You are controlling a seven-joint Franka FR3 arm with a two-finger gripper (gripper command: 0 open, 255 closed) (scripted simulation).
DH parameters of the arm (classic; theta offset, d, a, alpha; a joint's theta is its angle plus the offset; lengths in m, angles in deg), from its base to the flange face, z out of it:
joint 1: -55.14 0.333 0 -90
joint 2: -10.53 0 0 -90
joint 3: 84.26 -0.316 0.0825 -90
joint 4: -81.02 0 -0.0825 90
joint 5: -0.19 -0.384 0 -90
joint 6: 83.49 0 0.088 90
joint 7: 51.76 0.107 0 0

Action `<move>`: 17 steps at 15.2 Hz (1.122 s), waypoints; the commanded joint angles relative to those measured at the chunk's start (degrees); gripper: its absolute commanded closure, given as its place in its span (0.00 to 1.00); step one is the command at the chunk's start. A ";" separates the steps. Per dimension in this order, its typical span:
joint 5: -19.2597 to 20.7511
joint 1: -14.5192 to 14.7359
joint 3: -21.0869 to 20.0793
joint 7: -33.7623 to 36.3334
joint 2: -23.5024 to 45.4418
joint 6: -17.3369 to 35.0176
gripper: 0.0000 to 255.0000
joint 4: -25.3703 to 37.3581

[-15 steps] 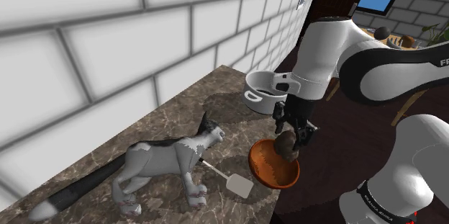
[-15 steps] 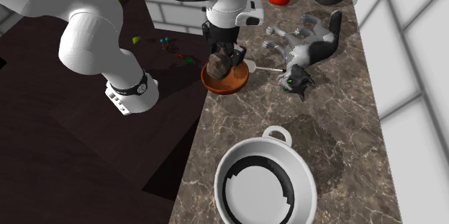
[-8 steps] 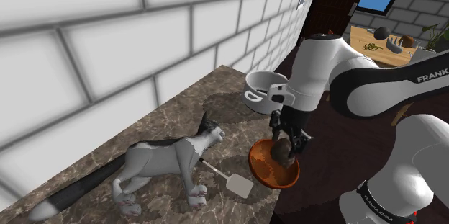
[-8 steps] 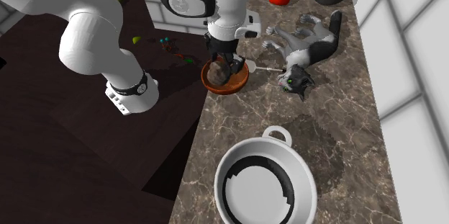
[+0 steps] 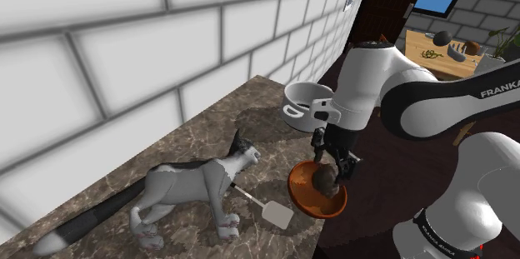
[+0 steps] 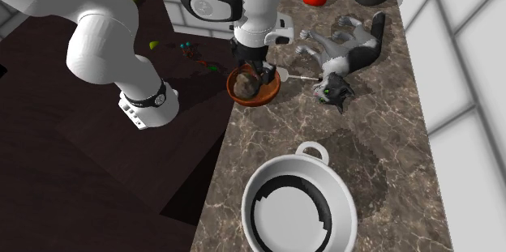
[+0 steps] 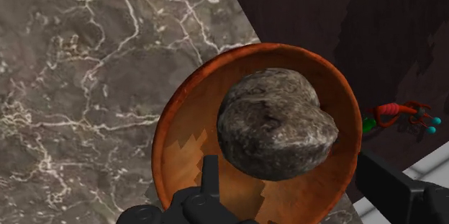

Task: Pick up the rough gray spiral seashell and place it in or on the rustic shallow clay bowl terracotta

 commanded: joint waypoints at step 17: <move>0.77 -0.70 -0.13 0.48 -4.12 -9.07 0.00 4.96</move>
